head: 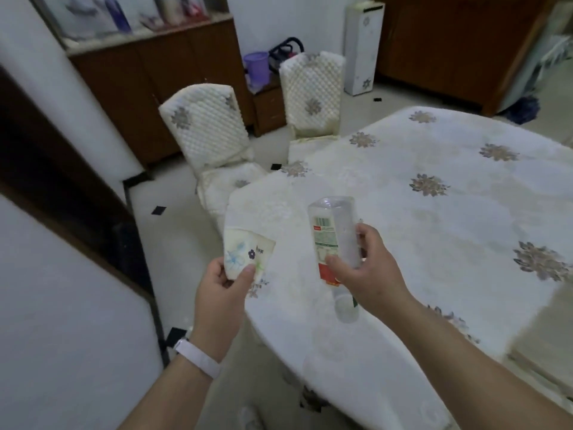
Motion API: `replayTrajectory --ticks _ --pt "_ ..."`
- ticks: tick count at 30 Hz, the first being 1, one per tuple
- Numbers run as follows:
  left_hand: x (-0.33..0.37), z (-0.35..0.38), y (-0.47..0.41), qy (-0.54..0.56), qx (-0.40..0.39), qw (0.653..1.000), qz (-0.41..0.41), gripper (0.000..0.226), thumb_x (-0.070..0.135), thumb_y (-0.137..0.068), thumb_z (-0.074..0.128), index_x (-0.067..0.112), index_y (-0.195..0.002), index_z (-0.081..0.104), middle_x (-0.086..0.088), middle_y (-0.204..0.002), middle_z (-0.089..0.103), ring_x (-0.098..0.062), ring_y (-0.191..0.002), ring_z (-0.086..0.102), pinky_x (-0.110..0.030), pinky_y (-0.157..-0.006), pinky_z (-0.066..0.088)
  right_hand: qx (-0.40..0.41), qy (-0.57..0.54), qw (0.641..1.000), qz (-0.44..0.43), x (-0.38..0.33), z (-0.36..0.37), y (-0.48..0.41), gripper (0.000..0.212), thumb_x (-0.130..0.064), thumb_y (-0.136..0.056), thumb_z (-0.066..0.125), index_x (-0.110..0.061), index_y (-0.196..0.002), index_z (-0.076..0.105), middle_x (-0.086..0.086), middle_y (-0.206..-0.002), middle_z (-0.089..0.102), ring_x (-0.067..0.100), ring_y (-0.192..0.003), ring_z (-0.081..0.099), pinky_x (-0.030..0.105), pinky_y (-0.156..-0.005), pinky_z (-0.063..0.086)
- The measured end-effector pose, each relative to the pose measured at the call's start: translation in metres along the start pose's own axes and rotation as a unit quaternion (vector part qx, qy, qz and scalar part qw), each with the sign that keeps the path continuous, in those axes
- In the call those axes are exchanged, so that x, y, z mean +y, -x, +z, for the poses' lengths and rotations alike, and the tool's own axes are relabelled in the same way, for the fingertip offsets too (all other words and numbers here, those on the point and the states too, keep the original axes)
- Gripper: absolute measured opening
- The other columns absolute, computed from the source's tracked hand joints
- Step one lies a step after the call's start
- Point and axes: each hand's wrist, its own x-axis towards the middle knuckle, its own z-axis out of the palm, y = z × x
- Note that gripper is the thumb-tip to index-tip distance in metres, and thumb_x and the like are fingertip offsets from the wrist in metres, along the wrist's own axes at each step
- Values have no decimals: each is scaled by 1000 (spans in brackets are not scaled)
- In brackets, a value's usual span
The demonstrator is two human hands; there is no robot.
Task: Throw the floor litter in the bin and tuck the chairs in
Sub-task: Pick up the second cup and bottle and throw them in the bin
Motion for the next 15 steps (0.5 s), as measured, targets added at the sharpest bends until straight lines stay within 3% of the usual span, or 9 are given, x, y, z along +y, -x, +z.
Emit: replayTrajectory --ticks 8,12,15 --pt "-13 -80 -71 -30 9 999 20 12 16 -88 71 21 -95 63 8 -85 75 -8 -78 71 -18 -60 52 10 42 999 0 -36 80 -25 54 -35 -79 76 -42 -115 37 -27 -102 54 -1 -91 60 38 -81 53" --pt "-15 -131 -123 -32 19 999 17 13 22 -87 73 22 -98 65 2 -89 74 -20 -82 69 -38 -72 57 10 52 998 -20 -74 139 -50 50 -34 -80 75 -34 -118 42 -23 -99 56 -14 -87 56 24 -70 49" --pt "-14 -163 -158 -31 34 999 11 13 21 -87 72 19 -98 65 0 -91 73 -22 -87 69 -40 -77 56 -10 45 998 -36 -104 183 -68 50 -34 -81 74 -37 -117 40 -23 -100 59 -17 -86 56 23 -71 51"
